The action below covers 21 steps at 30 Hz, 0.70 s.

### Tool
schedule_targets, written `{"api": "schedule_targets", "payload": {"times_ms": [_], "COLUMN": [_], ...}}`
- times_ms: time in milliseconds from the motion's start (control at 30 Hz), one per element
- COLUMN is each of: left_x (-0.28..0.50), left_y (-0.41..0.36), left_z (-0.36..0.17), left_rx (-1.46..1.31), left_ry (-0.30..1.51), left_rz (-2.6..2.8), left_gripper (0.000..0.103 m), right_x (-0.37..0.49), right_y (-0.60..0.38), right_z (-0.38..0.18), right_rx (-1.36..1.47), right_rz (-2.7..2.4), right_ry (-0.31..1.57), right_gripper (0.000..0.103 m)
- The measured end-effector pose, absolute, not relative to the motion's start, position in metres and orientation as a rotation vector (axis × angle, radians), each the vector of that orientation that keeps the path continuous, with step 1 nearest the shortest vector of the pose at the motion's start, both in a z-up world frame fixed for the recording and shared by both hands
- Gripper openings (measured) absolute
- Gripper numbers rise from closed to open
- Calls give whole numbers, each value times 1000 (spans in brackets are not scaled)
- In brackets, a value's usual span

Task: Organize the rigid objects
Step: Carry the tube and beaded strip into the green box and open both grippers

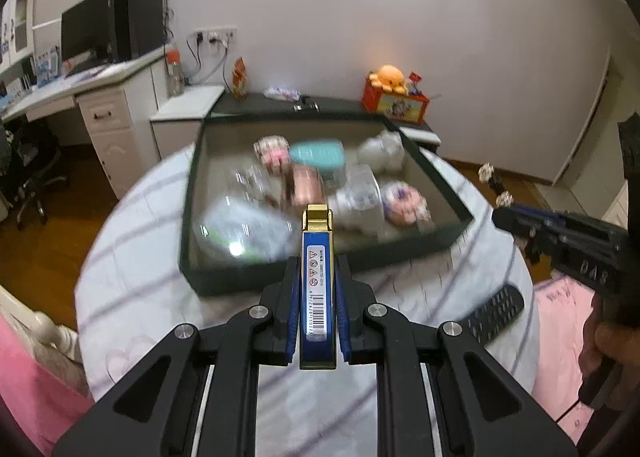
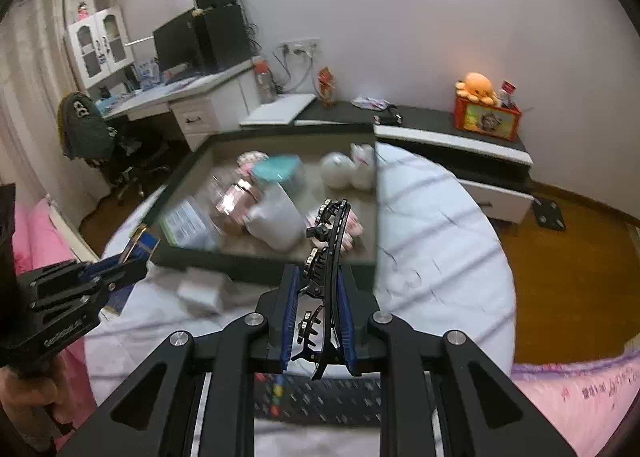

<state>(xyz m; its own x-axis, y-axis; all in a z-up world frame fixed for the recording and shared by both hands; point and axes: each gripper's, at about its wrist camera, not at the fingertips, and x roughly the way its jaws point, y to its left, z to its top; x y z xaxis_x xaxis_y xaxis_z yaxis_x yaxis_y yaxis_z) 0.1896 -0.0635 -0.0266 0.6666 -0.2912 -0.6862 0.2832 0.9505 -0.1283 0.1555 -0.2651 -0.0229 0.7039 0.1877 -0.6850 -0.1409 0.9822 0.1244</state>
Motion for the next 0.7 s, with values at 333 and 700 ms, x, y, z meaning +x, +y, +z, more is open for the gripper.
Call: {"api": "schedule_targets", "payload": {"times_ms": [333, 700], "left_x": [259, 322], "left_y": [-70, -94], "left_z": [-9, -44], "left_rx": [-8, 12], "left_ry": [734, 812], "left_rz": [-299, -293], "left_gripper": [15, 16], "right_x": [220, 285], "right_y": [-244, -247], "right_z": [-13, -47], "right_rx": [58, 70], "right_rz": [223, 206], "right_ry": [743, 823], "right_gripper": [19, 19]}}
